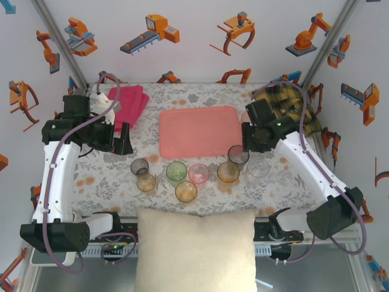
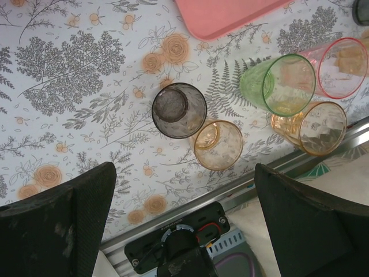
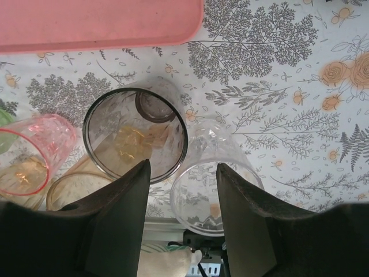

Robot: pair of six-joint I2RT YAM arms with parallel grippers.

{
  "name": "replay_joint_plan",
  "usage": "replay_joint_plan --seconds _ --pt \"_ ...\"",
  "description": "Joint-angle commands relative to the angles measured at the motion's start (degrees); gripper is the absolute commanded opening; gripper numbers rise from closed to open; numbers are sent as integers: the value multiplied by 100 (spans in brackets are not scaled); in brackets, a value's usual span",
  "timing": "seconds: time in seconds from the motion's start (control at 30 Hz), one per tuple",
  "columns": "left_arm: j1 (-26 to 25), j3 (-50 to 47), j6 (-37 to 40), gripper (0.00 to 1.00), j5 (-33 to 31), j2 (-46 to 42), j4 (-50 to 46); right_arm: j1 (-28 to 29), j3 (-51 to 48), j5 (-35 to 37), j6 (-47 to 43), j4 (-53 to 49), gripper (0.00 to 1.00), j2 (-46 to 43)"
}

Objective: Place the glasses into the tray

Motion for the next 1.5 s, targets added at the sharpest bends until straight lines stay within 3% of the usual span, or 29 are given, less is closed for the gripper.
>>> replay_joint_plan --seconds 0.0,0.53,1.47 --pt "-26 20 -95 97 186 11 19 27 -58 112 -75 197 48 152" --pt "-26 -138 -121 97 171 -119 22 27 -308 214 -248 558 43 511" --pt "-26 -149 -141 97 162 -72 24 -1 -456 471 -361 890 20 735"
